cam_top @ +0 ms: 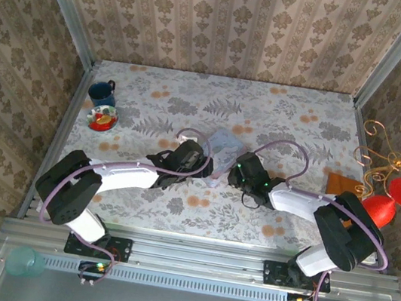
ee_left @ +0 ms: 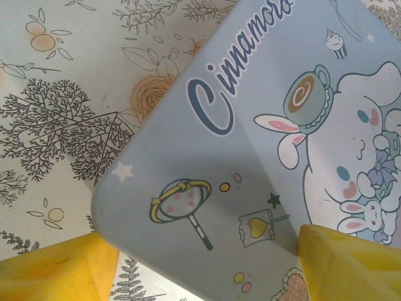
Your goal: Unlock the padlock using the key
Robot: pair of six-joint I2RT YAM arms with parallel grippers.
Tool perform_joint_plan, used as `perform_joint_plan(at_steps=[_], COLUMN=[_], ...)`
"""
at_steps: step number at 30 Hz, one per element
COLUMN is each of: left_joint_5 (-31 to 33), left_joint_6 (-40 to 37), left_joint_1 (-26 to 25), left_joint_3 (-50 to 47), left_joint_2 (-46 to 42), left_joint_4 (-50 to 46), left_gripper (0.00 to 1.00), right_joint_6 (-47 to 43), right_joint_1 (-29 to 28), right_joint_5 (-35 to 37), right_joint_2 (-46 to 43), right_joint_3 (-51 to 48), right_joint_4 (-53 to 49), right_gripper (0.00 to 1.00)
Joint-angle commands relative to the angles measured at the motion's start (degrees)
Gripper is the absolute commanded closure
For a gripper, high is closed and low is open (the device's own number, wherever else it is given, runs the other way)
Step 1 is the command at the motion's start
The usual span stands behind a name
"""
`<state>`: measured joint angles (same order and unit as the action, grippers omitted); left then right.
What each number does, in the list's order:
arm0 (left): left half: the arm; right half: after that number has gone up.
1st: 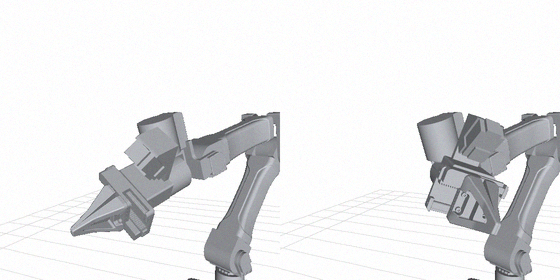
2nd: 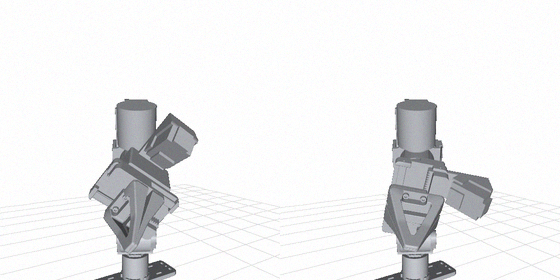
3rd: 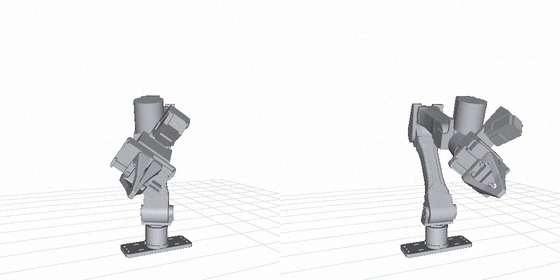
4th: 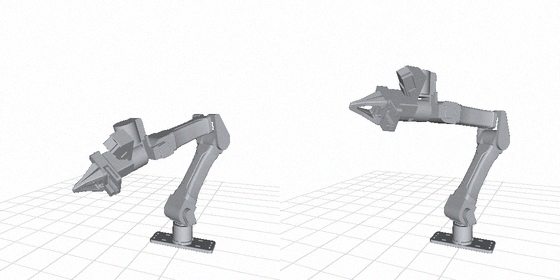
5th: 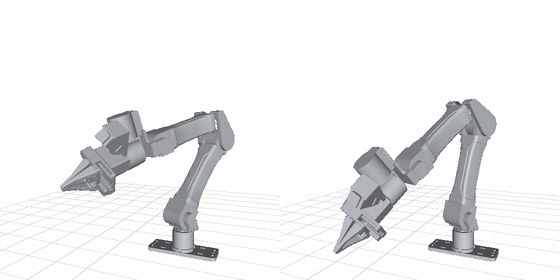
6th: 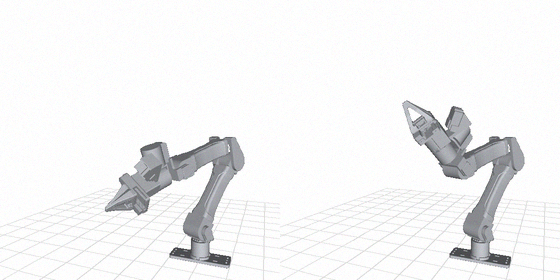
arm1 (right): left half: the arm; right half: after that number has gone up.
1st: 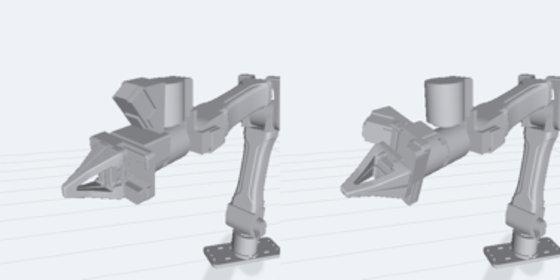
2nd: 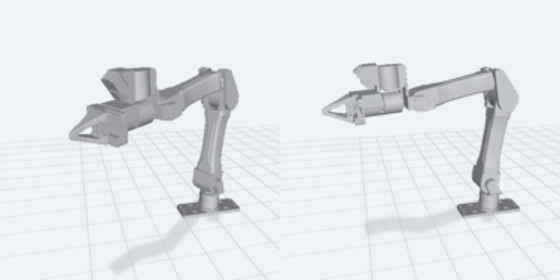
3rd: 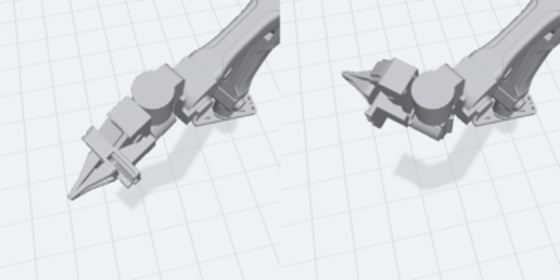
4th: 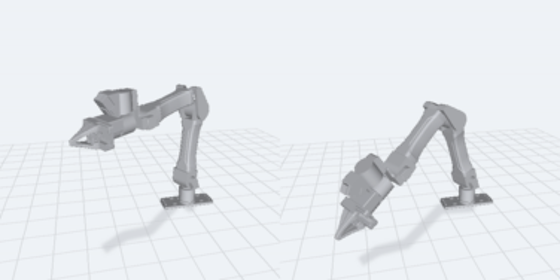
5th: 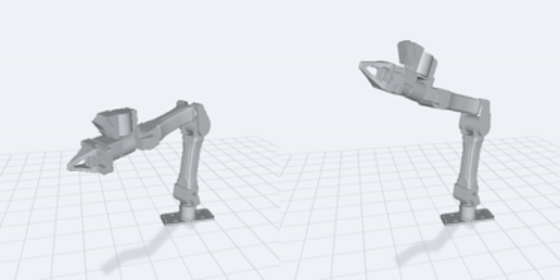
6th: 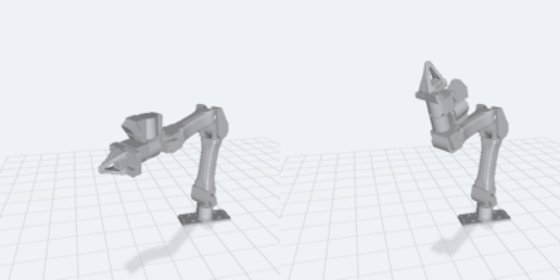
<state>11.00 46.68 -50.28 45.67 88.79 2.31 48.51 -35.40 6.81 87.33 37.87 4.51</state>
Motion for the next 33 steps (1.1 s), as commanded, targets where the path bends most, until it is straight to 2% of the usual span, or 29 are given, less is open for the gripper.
perform_joint_plan(at_steps=[1, 7, 12, 19, 24, 29, 33], left_joint_5=[4.0, 3.61, 3.56, 3.6, 3.72, 3.64, 3.64], left_joint_6=[0.85, 1.22, 1.3, 1.2, 1.32, 1.58, 1.28], left_joint_1=[-0.44, -1.07, -1.08, -0.18, -0.13, -0.14, 0.59], left_joint_3=[-2.94, -4.0, -4.29, -5.06, -5.33, -5.5, -5.59], left_joint_2=[2.02, 1.91, 1.41, 0.9, 0.56, 0.36, 0.48], left_joint_4=[-6.33, -5.58, -5.15, -4.67, -4.79, -4.59, -4.79], left_gripper=[0.27, 0.27, 0.28, 0.3, 0.3, 0.3, 0.3], right_joint_6=[-2.66, -3.58, -3.06, -1.29, -1.36, -1.51, -1.82], right_joint_1=[1.14, 3.29, 3.23, 3.51, 3.45, 3.41, 3.49], right_joint_5=[-3.03, -3.94, -5.84, -3.6, -6.76, -6.55, -4.64], right_joint_2=[1.35, 1.53, 1.92, -0.59, -1.08, -1.95, -4.4], right_joint_3=[2.97, 3.44, 2.91, -2.1, -3.72, -5.19, -5.47], right_joint_4=[0.07, 0.13, 1.21, 2.05, 5.23, 6.33, 3.66], right_gripper=[0.78, 0.77, 0.81, 0.82, 0.81, 0.86, 0.87])
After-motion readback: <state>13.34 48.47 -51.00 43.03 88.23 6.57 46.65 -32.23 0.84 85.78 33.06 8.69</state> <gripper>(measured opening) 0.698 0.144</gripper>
